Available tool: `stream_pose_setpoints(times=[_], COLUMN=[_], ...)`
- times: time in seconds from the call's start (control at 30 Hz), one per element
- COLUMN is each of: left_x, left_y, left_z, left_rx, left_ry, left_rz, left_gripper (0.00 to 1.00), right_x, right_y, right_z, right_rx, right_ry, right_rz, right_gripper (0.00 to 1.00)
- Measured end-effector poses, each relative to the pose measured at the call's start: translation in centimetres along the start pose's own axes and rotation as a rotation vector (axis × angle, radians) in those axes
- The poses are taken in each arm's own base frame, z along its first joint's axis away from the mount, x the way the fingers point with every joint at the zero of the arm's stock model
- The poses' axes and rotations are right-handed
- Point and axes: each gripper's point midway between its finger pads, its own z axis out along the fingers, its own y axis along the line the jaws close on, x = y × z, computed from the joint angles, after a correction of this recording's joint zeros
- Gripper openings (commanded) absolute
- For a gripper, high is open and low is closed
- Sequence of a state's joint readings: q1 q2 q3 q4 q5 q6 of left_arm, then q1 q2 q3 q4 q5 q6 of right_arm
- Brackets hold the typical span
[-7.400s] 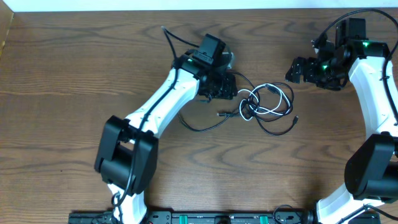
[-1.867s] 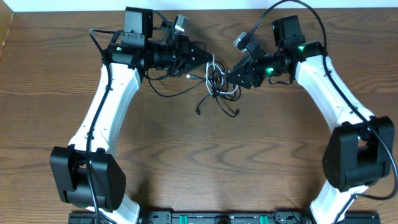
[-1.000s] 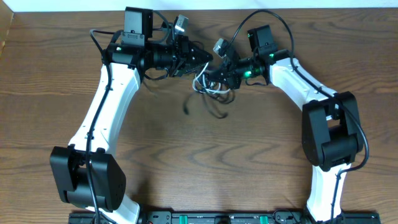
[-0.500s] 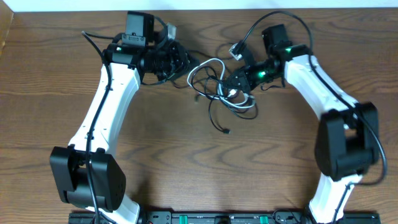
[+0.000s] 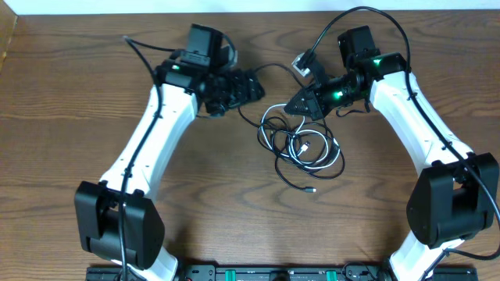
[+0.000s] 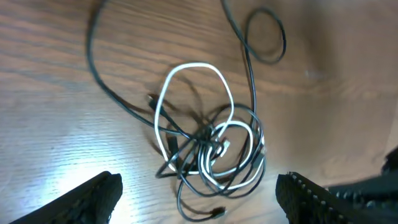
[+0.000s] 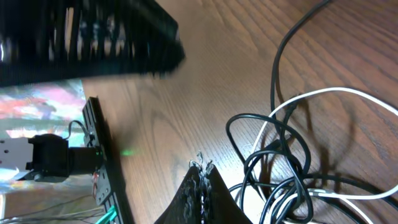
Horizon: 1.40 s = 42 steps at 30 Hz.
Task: Untangle cables
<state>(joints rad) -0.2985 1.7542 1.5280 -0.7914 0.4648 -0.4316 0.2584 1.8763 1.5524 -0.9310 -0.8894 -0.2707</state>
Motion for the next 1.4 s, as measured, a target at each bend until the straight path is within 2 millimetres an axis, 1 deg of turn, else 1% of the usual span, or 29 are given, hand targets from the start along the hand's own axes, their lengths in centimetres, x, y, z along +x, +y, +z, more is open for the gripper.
stream_pose_setpoints(times=[0.1,0.17,0.2,0.23,0.3,0.37,0.4,0.47,0.63,0.73,0.87,0.93,1.0,1.17,1.27,1.3,1.33,1.4], left_x=[1.1,1.6,1.8,2.1,2.4,2.9,3.7,4.1,4.0,4.3,5.6,6.2,6.6,7.0,7.0,7.0,6.9,6.8], left_y=[-0.6,-0.4,-0.1,0.4,0.7,1.2,1.7,2.0,1.9,1.8,2.0,2.4,3.1,4.4,4.8,4.8,4.8,4.7], left_z=[0.4,0.5,0.5,0.5,0.6,1.0,1.6,2.3,4.7,6.5,9.1,10.2,11.2,13.6,14.5,14.7,14.8,14.9], left_rx=[-0.013,-0.033,-0.048,-0.068,-0.078,-0.096,-0.115,-0.128,-0.132,-0.137,-0.15,-0.161,-0.173,-0.187,-0.189,-0.188,-0.186,-0.185], left_ry=[0.027,0.039,0.05,0.06,0.071,0.084,0.103,0.105,0.102,0.116,0.172,0.202,0.226,0.254,0.257,0.258,0.254,0.249], left_rz=[0.066,0.086,0.092,0.104,0.129,0.154,0.175,0.196,0.245,0.266,0.281,0.281,0.274,0.263,0.263,0.263,0.266,0.266], left_gripper=[0.82,0.81,0.79,0.78,0.75,0.74,0.74,0.71,0.7,0.7,0.69,0.68,0.65,0.58,0.48,0.43,0.36,0.19], right_x=[0.3,0.5,0.7,0.9,1.2,1.4,1.5,1.7,2.1,2.2,2.2,2.2,2.2,2.3,2.3,2.3,2.3,2.3], right_y=[-0.4,-1.0,-1.7,-2.7,-4.2,-5.8,-7.3,-8.7,-10.8,-11.1,-11.1,-11.1,-11.1,-11.1,-11.1,-11.1,-11.1,-11.0], right_z=[0.0,0.0,-0.1,-0.3,-0.9,-1.8,-2.7,-3.9,-6.0,-6.2,-6.3,-6.3,-6.3,-6.3,-6.3,-6.3,-6.2,-6.1], right_rx=[0.023,0.062,0.098,0.156,0.234,0.311,0.369,0.416,0.481,0.493,0.494,0.494,0.494,0.496,0.496,0.496,0.496,0.494], right_ry=[0.013,0.023,0.03,0.039,0.041,0.033,0.019,0.0,-0.03,-0.033,-0.033,-0.034,-0.033,-0.033,-0.031,-0.031,-0.03,-0.026], right_rz=[0.016,0.045,0.072,0.111,0.166,0.229,0.272,0.314,0.38,0.389,0.392,0.393,0.393,0.394,0.395,0.395,0.395,0.394], right_gripper=[0.01,0.01,0.08,0.13,0.2,0.31,0.32,0.34,0.34,0.35,0.36,0.36,0.36,0.36,0.36,0.36,0.36,0.36])
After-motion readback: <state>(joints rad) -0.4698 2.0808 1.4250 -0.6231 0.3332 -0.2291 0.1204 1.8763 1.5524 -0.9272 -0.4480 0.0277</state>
